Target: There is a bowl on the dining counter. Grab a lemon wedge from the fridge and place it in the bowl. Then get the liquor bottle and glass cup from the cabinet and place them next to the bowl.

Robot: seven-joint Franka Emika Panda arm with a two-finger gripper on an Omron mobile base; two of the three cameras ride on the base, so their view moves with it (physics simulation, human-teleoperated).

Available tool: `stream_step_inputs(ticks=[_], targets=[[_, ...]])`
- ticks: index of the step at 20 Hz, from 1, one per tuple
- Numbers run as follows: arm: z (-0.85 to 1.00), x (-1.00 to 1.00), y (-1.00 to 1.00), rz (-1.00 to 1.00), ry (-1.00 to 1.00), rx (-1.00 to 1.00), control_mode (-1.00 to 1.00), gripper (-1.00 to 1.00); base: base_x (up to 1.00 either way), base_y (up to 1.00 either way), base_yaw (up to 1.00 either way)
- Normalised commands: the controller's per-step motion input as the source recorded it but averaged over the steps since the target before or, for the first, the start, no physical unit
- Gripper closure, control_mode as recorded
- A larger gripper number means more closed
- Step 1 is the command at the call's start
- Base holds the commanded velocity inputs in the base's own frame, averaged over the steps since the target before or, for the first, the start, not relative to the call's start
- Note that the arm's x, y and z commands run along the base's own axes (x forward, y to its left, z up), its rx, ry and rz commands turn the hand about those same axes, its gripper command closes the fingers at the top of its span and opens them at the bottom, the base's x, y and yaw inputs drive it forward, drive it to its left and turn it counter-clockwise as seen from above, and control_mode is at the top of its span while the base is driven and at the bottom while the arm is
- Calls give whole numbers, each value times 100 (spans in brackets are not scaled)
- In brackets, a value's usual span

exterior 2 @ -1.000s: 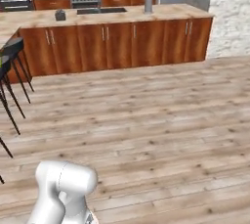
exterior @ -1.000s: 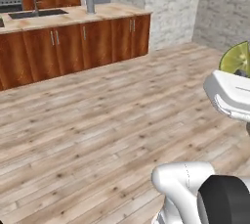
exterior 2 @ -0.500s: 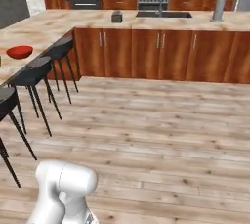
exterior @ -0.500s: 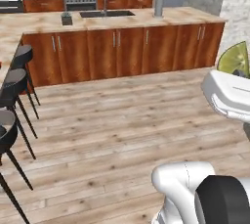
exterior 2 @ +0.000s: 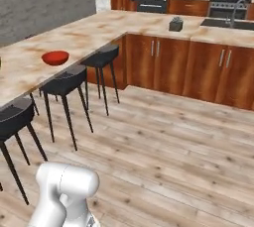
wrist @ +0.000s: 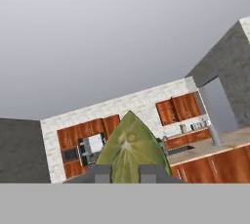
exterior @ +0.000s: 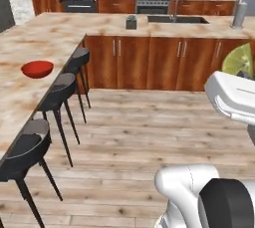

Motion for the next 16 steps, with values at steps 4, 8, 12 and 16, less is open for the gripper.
stream_step_inputs(ticks=[4, 8, 12, 16], targets=[[0, 0, 0, 0, 0, 0, 100, 100, 97, -35, 50], [0, 0, 0, 0, 0, 0, 100, 100, 88, -50, 44], [0, 0, 0, 0, 0, 0, 100, 100, 88, -48, 45], [0, 0, 0, 0, 0, 0, 100, 100, 86, -50, 45]])
